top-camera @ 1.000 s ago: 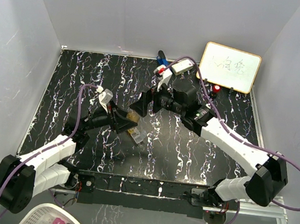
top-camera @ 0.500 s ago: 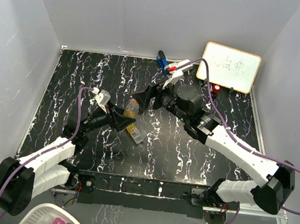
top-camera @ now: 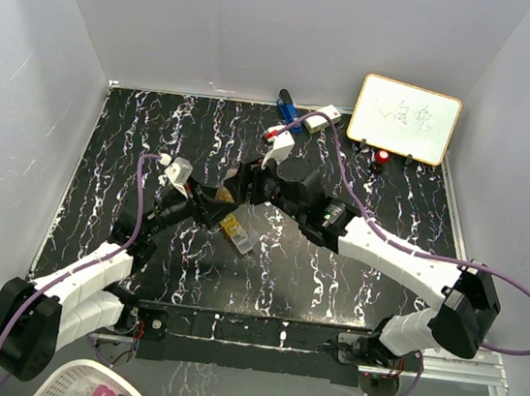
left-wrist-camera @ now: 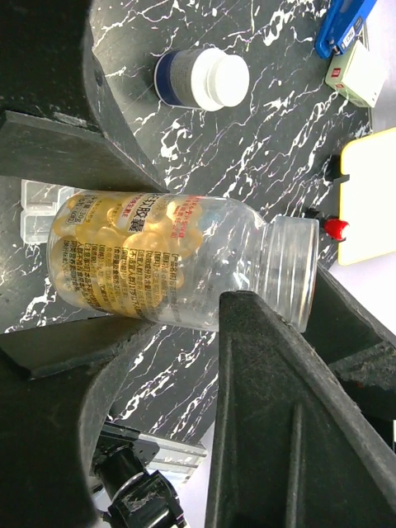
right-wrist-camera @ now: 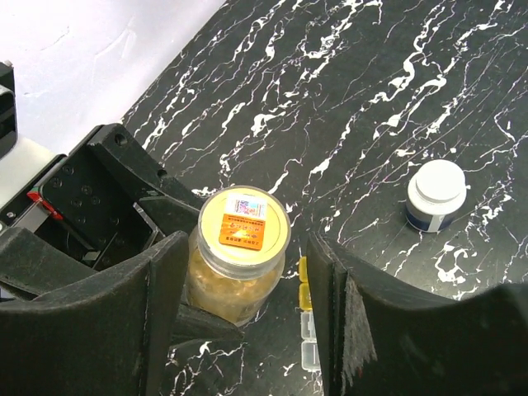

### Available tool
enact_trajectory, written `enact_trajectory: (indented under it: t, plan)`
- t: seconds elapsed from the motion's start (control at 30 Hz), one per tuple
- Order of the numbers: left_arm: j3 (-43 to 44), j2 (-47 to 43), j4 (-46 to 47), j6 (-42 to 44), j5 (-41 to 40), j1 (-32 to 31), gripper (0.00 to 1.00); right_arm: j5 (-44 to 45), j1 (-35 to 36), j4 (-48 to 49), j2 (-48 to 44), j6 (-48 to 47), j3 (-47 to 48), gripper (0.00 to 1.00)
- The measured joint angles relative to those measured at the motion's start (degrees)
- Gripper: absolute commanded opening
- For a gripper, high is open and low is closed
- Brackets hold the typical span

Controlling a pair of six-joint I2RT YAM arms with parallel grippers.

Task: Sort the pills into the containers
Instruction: Open the lid of the pill bottle.

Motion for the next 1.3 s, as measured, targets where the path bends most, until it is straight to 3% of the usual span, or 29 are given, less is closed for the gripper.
enact_trajectory:
  t: [0.4,0.77,1.0,1.07,1.2,1.3]
  plan:
    - [-0.1,0.3,0.4,-0.1,-0.5,0.0,0.00,1.3,0.7,0.2,0.0,-0.5,0.4,0.58]
    - [-0.2,0.5,1.0,-0.3,-0.4,0.0,0.00,1.3,0.7,1.9,1.3,-0.6,0.5,0.49]
    - [-0.7,0.7,2.1,-0.7,-0.2,0.0,0.00,1.3,0.7,3.2,1.9,-0.4,0.7,0.50]
    - [-0.9,0.7,2.2,-0.7,-0.1,0.0,0.00,1.3,0.7,3.5,1.9,-0.4,0.7,0.47]
    - [-0.9,0.7,2.2,-0.8,0.0,0.0,0.00,1.3,0.7,3.6,1.9,-0.5,0.8,0.27]
    - [-0.9,0.7,2.3,-1.1,0.0,0.0,0.00,1.3,0.7,3.6,1.9,-0.4,0.8,0.21]
